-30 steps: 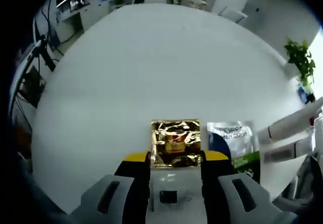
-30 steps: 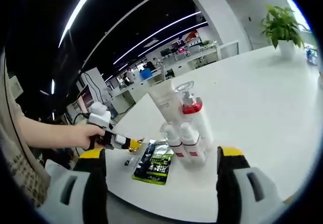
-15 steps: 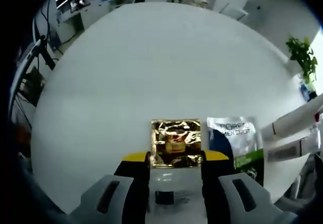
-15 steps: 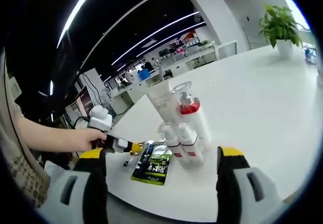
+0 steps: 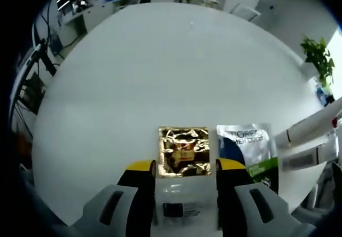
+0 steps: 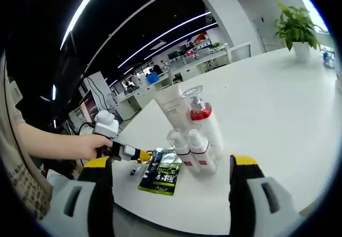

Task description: Arrange the skincare products in the storage area until every visible bottle or jar stands upright without overlapping.

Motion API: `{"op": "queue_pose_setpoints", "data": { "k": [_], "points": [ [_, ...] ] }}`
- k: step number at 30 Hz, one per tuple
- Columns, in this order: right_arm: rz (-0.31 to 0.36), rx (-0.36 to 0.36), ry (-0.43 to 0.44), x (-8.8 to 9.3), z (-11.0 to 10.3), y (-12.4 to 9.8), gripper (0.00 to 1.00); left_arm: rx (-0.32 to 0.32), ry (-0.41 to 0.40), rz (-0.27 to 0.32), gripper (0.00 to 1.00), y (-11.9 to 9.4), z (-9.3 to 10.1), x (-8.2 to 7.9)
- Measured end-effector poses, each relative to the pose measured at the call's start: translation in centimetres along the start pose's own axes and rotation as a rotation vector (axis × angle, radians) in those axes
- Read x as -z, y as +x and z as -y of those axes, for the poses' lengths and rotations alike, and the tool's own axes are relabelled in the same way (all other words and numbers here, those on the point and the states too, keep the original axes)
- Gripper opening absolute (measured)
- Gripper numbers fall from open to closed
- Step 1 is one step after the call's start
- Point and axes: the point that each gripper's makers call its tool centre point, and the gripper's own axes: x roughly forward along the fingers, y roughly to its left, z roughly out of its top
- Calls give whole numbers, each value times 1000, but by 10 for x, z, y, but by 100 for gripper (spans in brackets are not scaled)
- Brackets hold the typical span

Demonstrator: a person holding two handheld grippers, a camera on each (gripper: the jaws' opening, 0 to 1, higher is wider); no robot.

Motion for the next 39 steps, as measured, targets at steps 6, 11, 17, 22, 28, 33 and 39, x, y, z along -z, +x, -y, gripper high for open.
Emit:
{"op": "queue_pose_setpoints", "data": {
  "k": [6, 11, 17, 22, 28, 33, 39],
  "points": [
    [1, -4, -10, 0, -1, 0, 91, 24, 58, 29, 47, -8, 4, -4],
    [1, -7, -18, 0, -2, 0, 91, 72, 78, 52, 51, -17, 11, -7],
    [6, -9, -26, -1, -3, -1, 91, 146, 89, 61, 60, -30, 18, -3],
    [10, -13, -17, -1, -3, -2, 91, 178, 104, 60, 67, -47, 12, 6],
    [-9, -32, -31, 2, -7, -1, 91, 220, 131, 72, 79, -65, 4, 22],
    [-26, -44, -38, 5, -10, 0, 91, 286, 180, 103, 82, -82, 1, 34],
    [-39, -46, -42, 8, -10, 1, 91, 358, 236, 148, 93, -97, 0, 46]
  ]
}}
